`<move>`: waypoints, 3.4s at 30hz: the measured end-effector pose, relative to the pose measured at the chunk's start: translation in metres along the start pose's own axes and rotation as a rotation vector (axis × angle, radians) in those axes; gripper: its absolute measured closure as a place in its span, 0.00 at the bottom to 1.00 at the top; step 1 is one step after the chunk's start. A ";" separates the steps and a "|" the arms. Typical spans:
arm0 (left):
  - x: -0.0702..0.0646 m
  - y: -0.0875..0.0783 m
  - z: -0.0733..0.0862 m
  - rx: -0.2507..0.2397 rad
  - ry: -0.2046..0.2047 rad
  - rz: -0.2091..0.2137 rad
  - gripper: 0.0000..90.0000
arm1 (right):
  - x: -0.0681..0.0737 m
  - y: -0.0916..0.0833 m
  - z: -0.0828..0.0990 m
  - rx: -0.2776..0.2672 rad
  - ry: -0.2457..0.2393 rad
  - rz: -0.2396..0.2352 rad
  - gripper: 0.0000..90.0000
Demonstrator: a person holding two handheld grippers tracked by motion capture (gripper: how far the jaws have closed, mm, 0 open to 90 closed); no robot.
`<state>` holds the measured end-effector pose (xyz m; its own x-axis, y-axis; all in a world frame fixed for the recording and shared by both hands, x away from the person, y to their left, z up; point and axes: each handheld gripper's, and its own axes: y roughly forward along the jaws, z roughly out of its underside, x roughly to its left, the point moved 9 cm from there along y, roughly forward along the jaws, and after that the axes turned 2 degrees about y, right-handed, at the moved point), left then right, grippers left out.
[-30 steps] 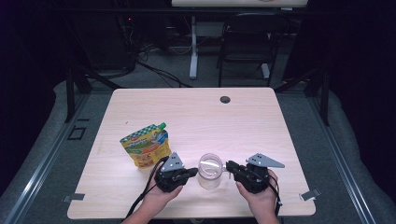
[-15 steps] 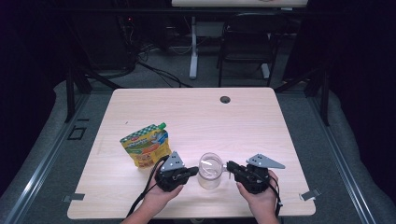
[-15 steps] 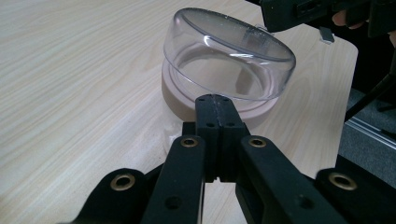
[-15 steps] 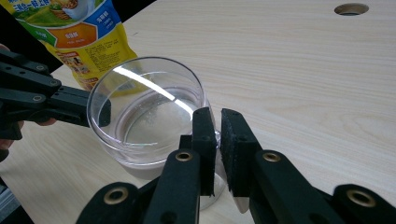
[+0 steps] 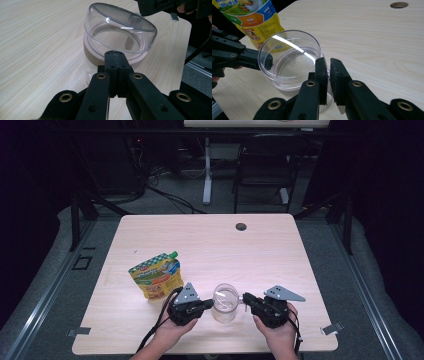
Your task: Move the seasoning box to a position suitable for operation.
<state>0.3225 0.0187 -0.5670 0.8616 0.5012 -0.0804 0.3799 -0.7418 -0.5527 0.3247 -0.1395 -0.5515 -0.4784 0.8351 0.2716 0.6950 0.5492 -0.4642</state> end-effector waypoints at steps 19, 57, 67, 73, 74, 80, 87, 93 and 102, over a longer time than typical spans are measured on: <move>0.001 -0.004 -0.007 -0.022 -0.009 0.006 1.00 | -0.006 0.003 0.007 0.038 -0.001 0.040 0.95; 0.006 -0.002 0.000 -0.003 -0.006 -0.008 1.00 | -0.023 0.005 0.015 0.007 0.294 -0.077 0.91; 0.011 0.000 0.002 0.004 -0.015 -0.003 0.96 | -0.024 -0.001 0.021 0.031 0.208 -0.041 0.82; 0.014 -0.001 0.006 0.011 -0.018 -0.008 0.91 | -0.024 -0.004 0.028 0.067 0.173 -0.044 0.77; 0.015 -0.001 0.006 0.010 -0.019 -0.010 0.89 | -0.024 -0.004 0.028 0.065 0.167 -0.046 0.77; 0.020 -0.003 0.004 -0.003 -0.029 -0.018 0.85 | -0.020 -0.002 0.035 0.081 0.117 -0.065 0.72; 0.021 -0.004 0.004 -0.007 -0.033 -0.029 0.81 | -0.019 0.011 0.042 0.098 0.039 -0.029 0.71; 0.024 -0.009 0.008 -0.009 -0.046 -0.040 0.80 | -0.017 0.019 0.042 0.093 0.026 -0.027 0.72; 0.028 -0.018 0.011 -0.016 -0.058 -0.061 0.80 | -0.020 0.028 0.041 0.099 0.019 -0.017 0.73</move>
<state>0.3363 0.0509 -0.5682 0.8159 0.5702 -0.0953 0.4366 -0.7158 -0.5449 0.3321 -0.1423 -0.6049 -0.4787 0.8266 0.2959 0.6301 0.5581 -0.5399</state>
